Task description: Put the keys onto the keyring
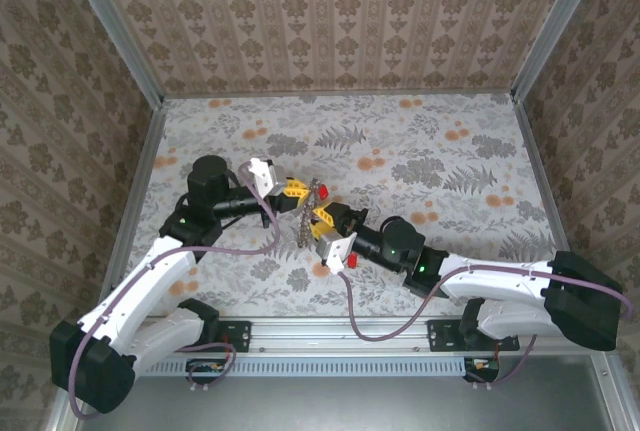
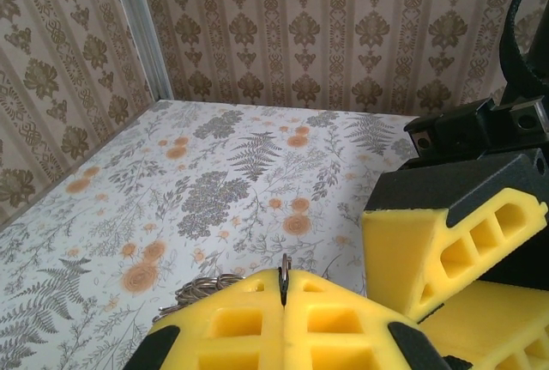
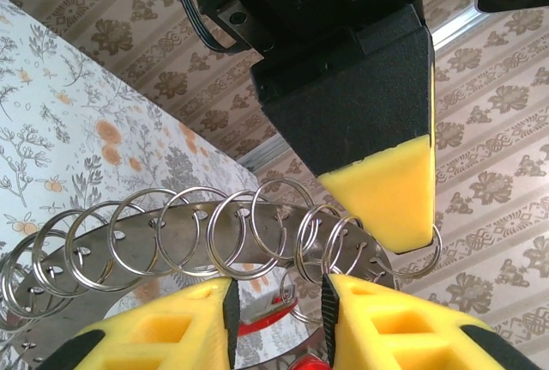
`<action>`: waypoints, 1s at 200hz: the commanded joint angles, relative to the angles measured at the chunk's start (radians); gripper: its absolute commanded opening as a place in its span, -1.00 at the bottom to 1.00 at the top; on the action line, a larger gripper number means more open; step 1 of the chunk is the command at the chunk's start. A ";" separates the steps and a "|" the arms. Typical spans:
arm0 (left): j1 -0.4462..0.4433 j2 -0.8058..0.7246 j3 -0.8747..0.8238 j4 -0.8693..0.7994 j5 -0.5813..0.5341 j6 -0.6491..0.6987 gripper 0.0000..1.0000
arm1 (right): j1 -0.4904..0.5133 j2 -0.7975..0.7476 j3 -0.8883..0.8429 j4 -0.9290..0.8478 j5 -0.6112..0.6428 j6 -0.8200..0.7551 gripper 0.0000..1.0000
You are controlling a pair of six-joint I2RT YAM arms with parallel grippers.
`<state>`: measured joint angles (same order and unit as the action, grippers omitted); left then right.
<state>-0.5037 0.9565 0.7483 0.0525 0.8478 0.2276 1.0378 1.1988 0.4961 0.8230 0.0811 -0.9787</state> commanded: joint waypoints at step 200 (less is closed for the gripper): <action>-0.009 0.009 0.048 0.029 0.014 -0.041 -1.00 | 0.020 0.042 0.019 0.113 -0.032 -0.119 -0.37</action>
<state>-0.5045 0.9680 0.7578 0.0525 0.8478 0.2085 1.0454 1.2228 0.4866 0.8948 0.0723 -1.0645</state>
